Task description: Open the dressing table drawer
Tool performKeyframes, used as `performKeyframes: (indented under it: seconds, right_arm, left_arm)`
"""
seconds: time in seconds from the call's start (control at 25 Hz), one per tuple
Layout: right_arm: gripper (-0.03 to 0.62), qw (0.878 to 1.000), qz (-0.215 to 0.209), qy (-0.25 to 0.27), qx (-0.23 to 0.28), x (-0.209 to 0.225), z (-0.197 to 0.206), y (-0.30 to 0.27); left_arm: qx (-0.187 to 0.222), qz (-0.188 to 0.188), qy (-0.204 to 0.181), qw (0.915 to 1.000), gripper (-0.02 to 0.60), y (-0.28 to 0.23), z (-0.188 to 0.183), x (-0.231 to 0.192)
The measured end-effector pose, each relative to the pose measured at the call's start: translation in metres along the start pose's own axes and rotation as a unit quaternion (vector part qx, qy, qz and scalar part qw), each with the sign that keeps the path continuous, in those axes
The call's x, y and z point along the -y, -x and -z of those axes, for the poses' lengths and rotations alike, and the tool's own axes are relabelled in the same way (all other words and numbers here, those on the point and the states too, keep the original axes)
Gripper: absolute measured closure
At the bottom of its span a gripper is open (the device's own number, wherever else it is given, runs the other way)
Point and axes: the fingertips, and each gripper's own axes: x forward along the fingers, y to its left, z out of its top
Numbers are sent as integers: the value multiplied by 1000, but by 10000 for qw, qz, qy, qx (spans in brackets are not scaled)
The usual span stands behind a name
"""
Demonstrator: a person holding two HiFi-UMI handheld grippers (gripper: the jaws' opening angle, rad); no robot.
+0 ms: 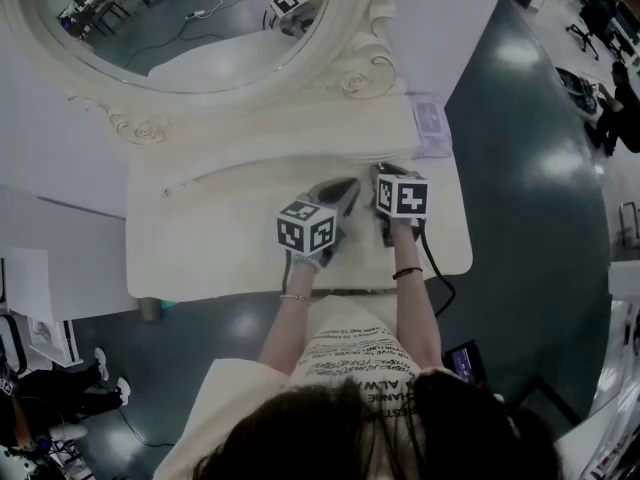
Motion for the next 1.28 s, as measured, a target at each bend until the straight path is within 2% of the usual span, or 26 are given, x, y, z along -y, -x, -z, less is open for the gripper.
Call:
performKeyframes:
  seconds: [1.28]
  right_arm:
    - [493,9999,-100,50,-60,-4,19,15]
  left_arm:
    - [68,-86,59,9999,583,9,18,21]
